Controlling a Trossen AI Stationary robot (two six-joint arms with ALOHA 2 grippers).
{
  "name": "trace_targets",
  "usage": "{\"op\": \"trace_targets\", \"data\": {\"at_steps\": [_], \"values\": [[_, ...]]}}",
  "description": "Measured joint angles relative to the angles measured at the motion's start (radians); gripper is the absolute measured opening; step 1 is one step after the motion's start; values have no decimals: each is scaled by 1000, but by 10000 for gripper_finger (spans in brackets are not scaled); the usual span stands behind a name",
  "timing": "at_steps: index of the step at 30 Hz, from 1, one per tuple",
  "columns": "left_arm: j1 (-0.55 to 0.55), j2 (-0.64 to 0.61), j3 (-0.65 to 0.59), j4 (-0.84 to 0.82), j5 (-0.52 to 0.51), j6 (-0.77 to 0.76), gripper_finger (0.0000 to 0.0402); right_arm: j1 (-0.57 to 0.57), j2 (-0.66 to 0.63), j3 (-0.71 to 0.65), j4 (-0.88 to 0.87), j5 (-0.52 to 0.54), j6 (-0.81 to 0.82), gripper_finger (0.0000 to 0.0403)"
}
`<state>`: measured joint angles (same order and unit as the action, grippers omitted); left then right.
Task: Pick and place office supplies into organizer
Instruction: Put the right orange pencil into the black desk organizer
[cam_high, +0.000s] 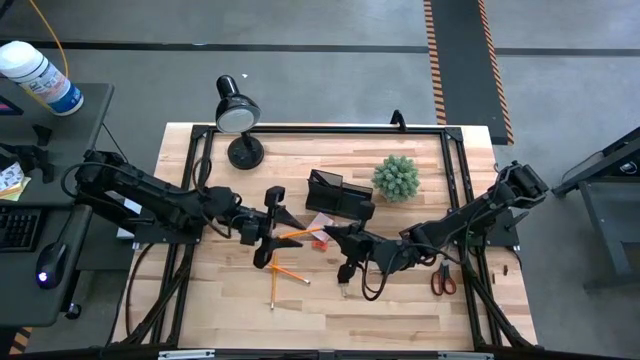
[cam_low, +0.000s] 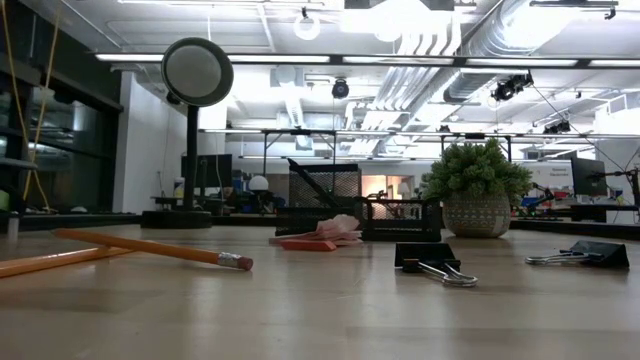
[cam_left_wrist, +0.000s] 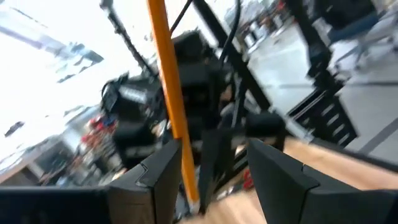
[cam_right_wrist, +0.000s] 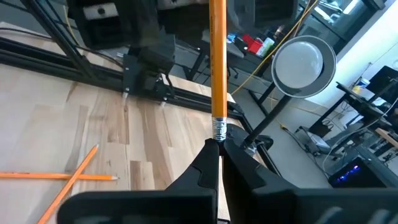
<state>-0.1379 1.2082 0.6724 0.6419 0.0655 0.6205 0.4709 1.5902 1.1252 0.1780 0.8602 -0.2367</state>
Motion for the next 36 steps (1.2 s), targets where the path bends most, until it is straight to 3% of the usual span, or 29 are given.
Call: {"op": "trace_targets", "data": {"at_steps": [13,19,36], "values": [[0,-2,0,66,37,-15,170,0,0,0,1,-7,0,0],[0,-2,0,121,112,-21,170,-6,0,0,5,-46,0,0],[0,-2,0,178,117,-26,170,-7,0,0,0,-86,1,0]]}}
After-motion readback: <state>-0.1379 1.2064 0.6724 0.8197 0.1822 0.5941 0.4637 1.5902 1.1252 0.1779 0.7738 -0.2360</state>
